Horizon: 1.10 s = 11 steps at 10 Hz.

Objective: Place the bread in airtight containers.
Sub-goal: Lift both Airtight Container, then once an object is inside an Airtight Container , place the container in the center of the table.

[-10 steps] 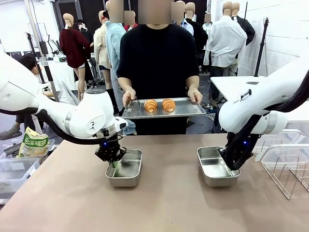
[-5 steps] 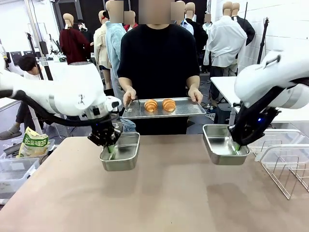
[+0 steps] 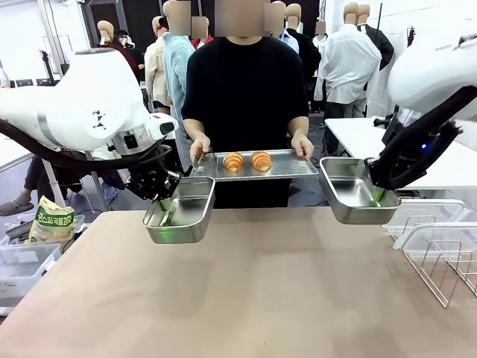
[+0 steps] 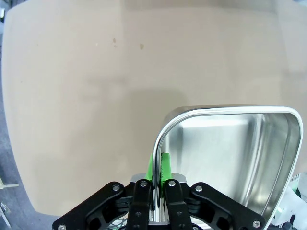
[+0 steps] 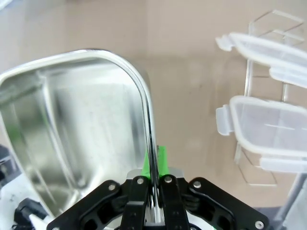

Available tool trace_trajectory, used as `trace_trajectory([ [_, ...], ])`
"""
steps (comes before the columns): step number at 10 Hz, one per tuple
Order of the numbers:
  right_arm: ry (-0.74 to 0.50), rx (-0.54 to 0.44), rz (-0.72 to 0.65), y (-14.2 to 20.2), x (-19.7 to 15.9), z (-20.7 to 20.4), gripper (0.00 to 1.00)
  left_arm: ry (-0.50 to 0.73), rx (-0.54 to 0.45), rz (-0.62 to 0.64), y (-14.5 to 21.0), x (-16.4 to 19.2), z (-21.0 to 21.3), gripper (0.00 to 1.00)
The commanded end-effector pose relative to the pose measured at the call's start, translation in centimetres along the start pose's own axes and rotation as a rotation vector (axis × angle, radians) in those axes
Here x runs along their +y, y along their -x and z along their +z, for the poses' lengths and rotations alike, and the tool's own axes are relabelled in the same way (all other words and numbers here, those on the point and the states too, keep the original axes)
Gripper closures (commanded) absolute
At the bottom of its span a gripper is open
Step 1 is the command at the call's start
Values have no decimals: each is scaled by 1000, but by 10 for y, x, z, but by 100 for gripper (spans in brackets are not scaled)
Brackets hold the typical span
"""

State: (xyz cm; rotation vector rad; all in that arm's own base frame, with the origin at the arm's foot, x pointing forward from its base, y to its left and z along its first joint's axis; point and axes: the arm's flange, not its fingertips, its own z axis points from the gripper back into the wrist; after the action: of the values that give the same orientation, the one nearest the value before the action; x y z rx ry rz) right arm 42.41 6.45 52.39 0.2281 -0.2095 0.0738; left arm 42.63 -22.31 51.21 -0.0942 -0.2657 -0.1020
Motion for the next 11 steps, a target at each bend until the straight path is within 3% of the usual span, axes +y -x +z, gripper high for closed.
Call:
trace_trajectory([
  [1, 18, 2, 32, 4, 7, 17, 100, 23, -2, -20, 12, 3, 10, 100],
  [4, 7, -12, 24, 6, 8, 19, 100, 10, -63, 14, 18, 9, 14, 100],
  [5, 7, -12, 24, 6, 8, 19, 100, -4, -15, -14, 11, -3, 12, 100],
  [11, 7, -12, 24, 6, 8, 19, 100, -4, -15, -14, 11, -3, 12, 100],
])
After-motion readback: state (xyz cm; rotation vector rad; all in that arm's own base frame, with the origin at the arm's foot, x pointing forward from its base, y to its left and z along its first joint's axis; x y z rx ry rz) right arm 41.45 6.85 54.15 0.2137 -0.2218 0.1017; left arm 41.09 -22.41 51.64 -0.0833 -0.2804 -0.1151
